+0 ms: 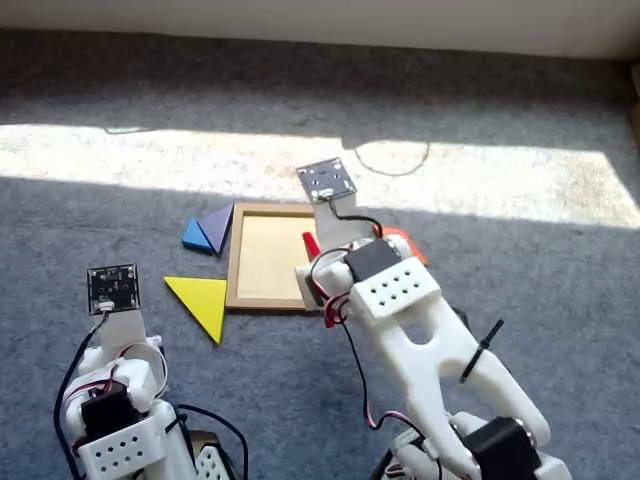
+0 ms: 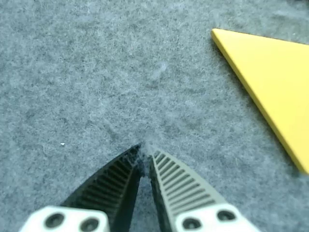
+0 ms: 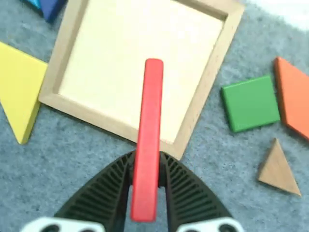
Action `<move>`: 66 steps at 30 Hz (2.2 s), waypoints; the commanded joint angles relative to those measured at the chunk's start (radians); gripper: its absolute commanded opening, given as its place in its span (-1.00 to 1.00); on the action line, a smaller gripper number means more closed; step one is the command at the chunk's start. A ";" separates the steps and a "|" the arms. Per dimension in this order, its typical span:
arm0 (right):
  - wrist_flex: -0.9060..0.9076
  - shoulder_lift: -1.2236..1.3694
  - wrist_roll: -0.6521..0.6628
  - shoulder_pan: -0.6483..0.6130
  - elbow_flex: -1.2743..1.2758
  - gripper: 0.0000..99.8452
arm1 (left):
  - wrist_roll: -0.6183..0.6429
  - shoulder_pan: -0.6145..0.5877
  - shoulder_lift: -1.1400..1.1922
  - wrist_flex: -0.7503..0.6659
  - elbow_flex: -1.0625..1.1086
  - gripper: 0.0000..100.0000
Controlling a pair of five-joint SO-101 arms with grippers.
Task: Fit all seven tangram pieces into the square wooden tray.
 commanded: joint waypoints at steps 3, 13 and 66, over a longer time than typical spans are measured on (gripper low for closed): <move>-0.168 0.150 -0.158 -0.076 -0.171 -0.99 | 0.002 -0.010 -0.031 0.008 0.021 -0.99; -0.332 0.455 -0.305 -0.157 -0.341 -0.99 | 0.002 -0.010 -0.031 0.008 0.021 -0.99; -0.142 0.579 0.051 0.068 -0.438 -0.99 | 0.002 -0.010 -0.031 0.008 0.021 -0.99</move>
